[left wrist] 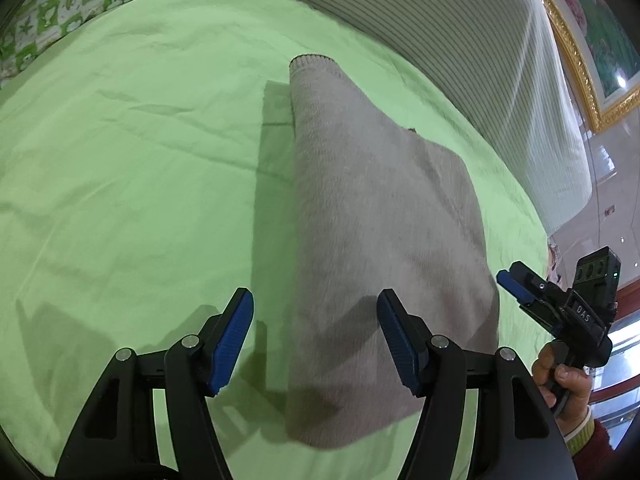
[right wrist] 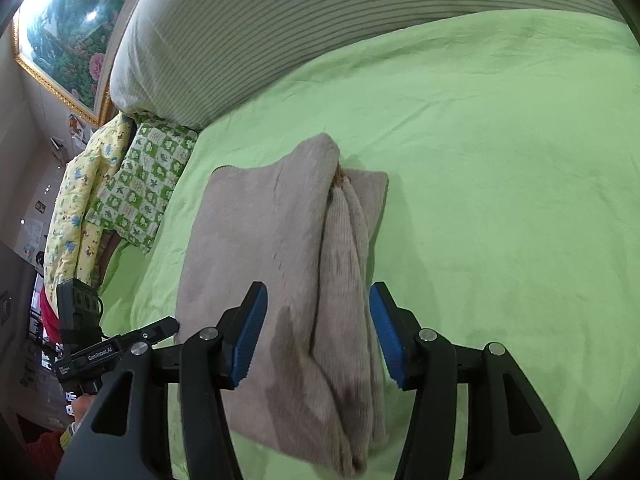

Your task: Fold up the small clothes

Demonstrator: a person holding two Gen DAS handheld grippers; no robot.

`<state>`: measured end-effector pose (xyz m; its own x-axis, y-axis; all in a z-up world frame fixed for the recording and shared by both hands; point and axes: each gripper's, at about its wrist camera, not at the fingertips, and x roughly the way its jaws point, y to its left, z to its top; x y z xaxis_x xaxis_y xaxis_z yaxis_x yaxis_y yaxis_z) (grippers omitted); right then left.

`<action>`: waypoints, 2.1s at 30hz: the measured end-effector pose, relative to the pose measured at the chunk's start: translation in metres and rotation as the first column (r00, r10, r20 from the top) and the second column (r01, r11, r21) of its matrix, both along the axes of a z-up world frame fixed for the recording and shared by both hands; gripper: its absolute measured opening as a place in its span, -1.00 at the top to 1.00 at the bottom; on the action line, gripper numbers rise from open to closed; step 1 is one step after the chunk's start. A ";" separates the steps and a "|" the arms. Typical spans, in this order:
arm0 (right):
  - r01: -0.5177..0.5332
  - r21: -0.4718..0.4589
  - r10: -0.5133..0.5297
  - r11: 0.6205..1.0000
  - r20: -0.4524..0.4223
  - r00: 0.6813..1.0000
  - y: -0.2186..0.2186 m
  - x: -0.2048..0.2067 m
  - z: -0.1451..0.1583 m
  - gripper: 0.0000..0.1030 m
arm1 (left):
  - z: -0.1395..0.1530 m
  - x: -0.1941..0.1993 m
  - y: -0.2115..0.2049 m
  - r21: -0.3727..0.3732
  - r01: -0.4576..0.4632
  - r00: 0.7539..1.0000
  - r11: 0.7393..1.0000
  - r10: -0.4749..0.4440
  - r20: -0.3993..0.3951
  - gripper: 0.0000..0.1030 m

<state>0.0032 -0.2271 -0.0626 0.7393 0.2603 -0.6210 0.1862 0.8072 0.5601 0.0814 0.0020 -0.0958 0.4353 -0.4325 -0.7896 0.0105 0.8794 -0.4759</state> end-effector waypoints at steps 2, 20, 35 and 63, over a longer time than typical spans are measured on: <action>0.005 -0.001 -0.005 1.000 0.005 1.000 0.004 -0.008 0.001 -0.06 | -0.002 -0.008 0.003 0.004 0.002 1.000 1.000 -0.002 -0.007 -0.26; -0.142 -0.183 0.144 0.973 -0.003 0.990 0.069 -0.008 0.008 0.68 | 0.029 -0.042 -0.034 0.118 0.108 0.980 0.987 -0.125 0.153 -0.20; -0.116 -0.124 0.104 0.985 -0.105 0.989 0.044 0.002 -0.035 1.00 | -0.016 -0.024 -0.035 0.156 0.098 0.995 0.983 -0.102 0.017 -0.17; -0.084 -0.197 0.088 0.977 0.012 0.996 0.088 -0.083 -0.002 0.03 | 0.026 -0.127 -0.026 0.322 -0.013 0.983 0.947 -0.047 0.177 -0.41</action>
<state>-0.0796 -0.1387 -0.0641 0.7328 0.1982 -0.6509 0.1014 0.9141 0.3925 -0.0457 -0.0243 -0.0700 0.5780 -0.1782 -0.7963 0.0861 0.9837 -0.1577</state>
